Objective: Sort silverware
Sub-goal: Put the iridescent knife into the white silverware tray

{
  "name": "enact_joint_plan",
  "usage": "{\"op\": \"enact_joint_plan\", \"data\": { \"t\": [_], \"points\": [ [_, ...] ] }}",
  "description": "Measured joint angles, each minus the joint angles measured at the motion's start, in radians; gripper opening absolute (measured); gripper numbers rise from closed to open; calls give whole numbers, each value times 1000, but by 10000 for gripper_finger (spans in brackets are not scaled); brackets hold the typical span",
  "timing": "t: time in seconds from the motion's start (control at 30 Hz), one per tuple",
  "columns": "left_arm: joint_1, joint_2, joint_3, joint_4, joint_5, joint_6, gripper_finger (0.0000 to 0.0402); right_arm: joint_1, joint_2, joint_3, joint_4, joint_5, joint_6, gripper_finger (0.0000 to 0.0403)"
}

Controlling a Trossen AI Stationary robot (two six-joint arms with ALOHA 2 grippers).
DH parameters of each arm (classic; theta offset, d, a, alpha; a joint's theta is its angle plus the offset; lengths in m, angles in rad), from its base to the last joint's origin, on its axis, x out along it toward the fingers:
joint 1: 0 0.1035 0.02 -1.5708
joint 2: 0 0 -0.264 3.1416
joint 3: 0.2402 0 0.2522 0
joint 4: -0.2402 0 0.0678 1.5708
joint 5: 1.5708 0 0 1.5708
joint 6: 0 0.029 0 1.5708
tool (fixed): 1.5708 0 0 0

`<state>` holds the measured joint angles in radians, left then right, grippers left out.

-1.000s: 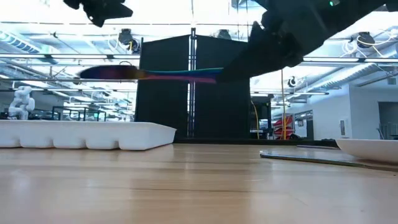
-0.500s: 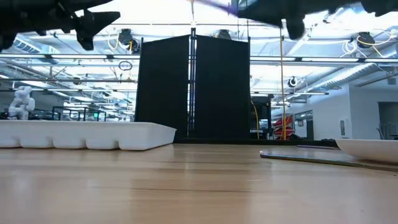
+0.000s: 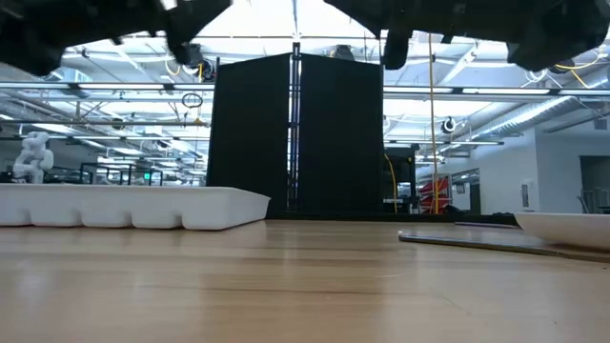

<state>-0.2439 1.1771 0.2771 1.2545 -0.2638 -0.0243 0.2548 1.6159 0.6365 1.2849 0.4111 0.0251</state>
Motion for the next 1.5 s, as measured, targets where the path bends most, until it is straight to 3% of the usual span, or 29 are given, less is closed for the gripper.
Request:
{"op": "enact_joint_plan", "data": {
  "t": [0.17, 0.43, 0.63, 0.87, 1.5],
  "points": [
    [27, 145, 111, 57, 42, 12, 200, -5, 51, 1, 76, -26, 16, 0],
    [84, 239, 209, 65, 107, 4, 200, -6, 56, 2, 79, -26, 16, 0],
    [94, 257, 251, 64, 172, 4, 200, -6, 56, 2, 78, -25, 16, 0],
    [119, 257, 267, 66, 175, 4, 200, -6, 56, 2, 75, -72, 21, 0],
    [120, 257, 315, 26, 235, 4, 197, -13, 56, 4, 72, -69, 34, 0]
  ]
}}
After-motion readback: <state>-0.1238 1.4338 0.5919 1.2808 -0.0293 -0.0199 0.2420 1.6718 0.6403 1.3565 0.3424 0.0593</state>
